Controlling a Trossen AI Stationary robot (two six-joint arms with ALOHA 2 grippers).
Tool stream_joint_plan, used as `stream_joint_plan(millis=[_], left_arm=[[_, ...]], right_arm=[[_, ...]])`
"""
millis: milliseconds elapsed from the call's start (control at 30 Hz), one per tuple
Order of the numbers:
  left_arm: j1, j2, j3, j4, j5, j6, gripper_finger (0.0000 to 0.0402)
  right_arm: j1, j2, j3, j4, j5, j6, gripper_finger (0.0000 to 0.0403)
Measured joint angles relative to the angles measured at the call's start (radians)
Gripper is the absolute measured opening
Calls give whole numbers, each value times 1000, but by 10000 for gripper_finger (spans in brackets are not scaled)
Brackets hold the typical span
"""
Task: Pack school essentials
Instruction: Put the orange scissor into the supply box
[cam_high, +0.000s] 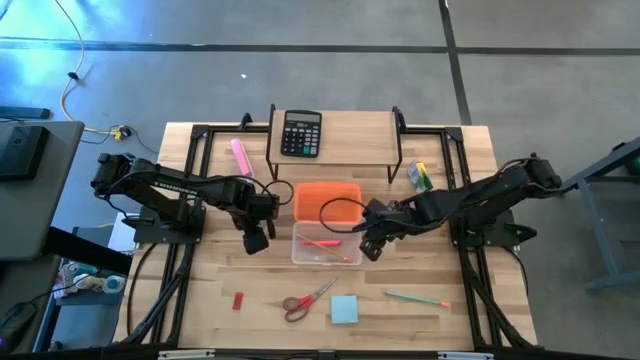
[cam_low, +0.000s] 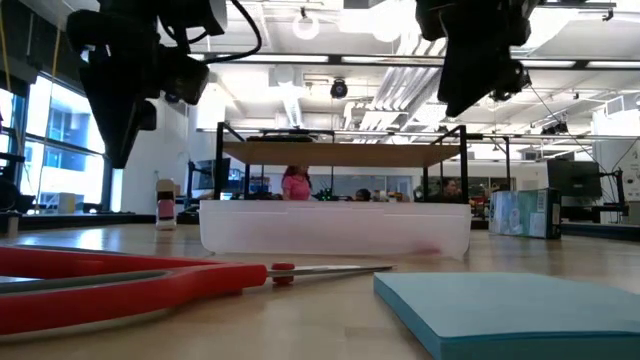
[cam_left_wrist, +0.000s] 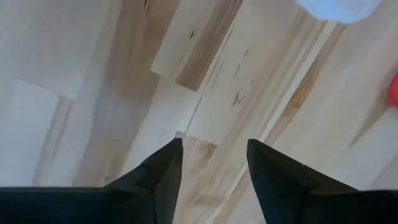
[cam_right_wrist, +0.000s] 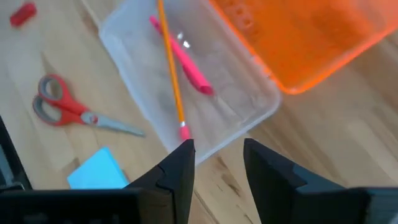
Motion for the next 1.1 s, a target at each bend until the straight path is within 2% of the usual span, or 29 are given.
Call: stream_joint_plan(millis=[200, 367, 500, 733, 933, 1100], left_arm=[[-56, 0, 5, 117, 0, -80, 173], [-128, 0, 56, 243, -9, -78, 171], [-182, 0, 128, 314, -73, -65, 170], [-257, 0, 262, 325, -204, -21, 170], [-300, 3, 348, 321, -236, -8, 170], [-332, 4, 432, 251, -270, -4, 170]], right_arm=[[0, -73, 0, -59, 80, 59, 128], [0, -126, 0, -99, 84, 60, 128], [0, -151, 0, -124, 108, 59, 128], [-14, -171, 0, -111, 100, 52, 128], [-48, -172, 0, 36, 19, -41, 128], [-57, -172, 0, 192, -26, -139, 128]])
